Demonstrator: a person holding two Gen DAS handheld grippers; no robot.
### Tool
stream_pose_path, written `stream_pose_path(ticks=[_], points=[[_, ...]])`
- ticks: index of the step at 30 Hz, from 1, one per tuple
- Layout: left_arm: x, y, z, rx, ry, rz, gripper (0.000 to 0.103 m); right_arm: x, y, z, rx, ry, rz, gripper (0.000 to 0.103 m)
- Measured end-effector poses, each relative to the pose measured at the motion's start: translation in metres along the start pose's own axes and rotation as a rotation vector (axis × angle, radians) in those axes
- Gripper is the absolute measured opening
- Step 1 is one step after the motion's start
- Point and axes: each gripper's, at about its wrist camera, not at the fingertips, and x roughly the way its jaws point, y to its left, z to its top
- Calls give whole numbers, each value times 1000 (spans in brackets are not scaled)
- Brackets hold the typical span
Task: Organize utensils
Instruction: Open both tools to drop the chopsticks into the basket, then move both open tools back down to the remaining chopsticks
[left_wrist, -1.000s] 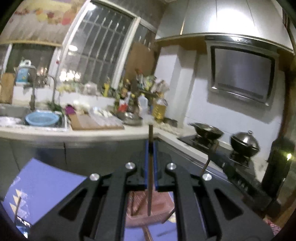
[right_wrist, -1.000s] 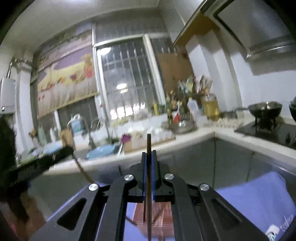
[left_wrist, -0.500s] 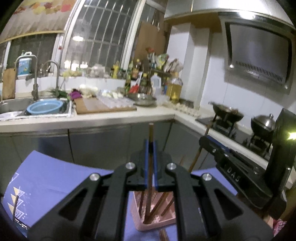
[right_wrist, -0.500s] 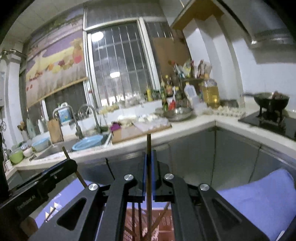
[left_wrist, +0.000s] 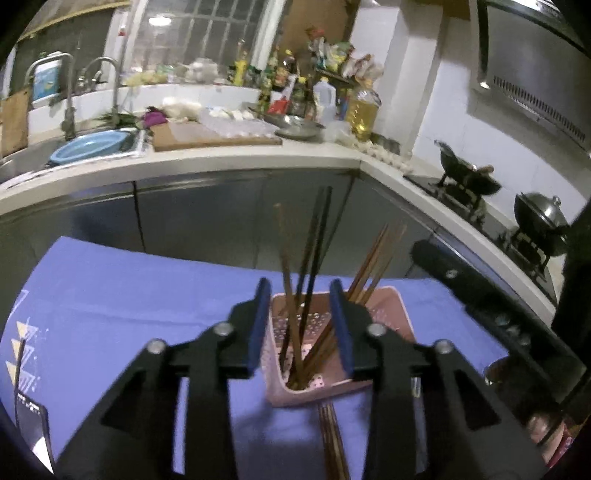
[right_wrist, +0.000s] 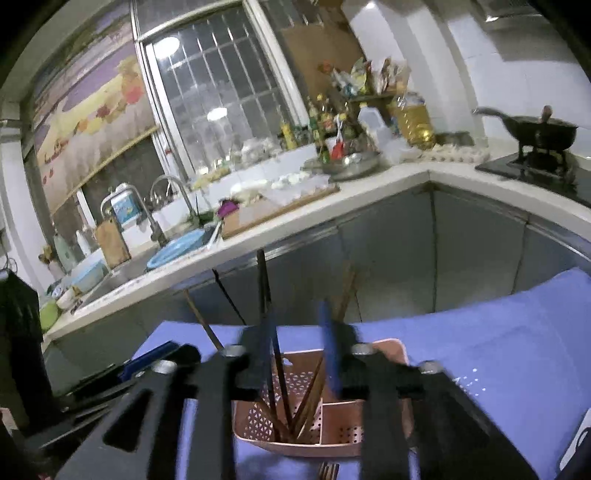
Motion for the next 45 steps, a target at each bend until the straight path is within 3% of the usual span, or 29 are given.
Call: stream_pose_path(ticks=[1, 6, 9, 12, 16, 21, 26, 29, 38, 45], points=[[-7, 1, -2, -3, -12, -1, 33, -10, 1, -1, 1, -26, -2, 53], [-47, 3, -29, 29, -66, 9, 33, -48, -7, -22, 50, -48, 24, 55], [-61, 4, -61, 71, -55, 17, 33, -69, -18, -57, 101, -21, 32, 55], [-64, 7, -99, 99, -3, 28, 33, -74, -28, -99, 115, 73, 7, 55], [-52, 15, -147, 94, 127, 17, 33, -65, -38, -164, 123, 281, -23, 28], [-37, 13, -185, 89, 248, -14, 33, -61, -25, -213, 64, 420, -28, 19], [-31, 4, -202, 109, 291, -34, 33, -58, -2, -237, -56, 483, -43, 19], [-28, -1, -207, 118, 310, -44, 33, -61, -4, -237, -113, 457, -104, 19], [-18, -27, -215, 163, 345, -89, 33, -75, -30, -232, 6, 433, -112, 19], [-3, -37, -226, 187, 383, -68, 33, -80, -40, -230, 65, 416, -101, 19]])
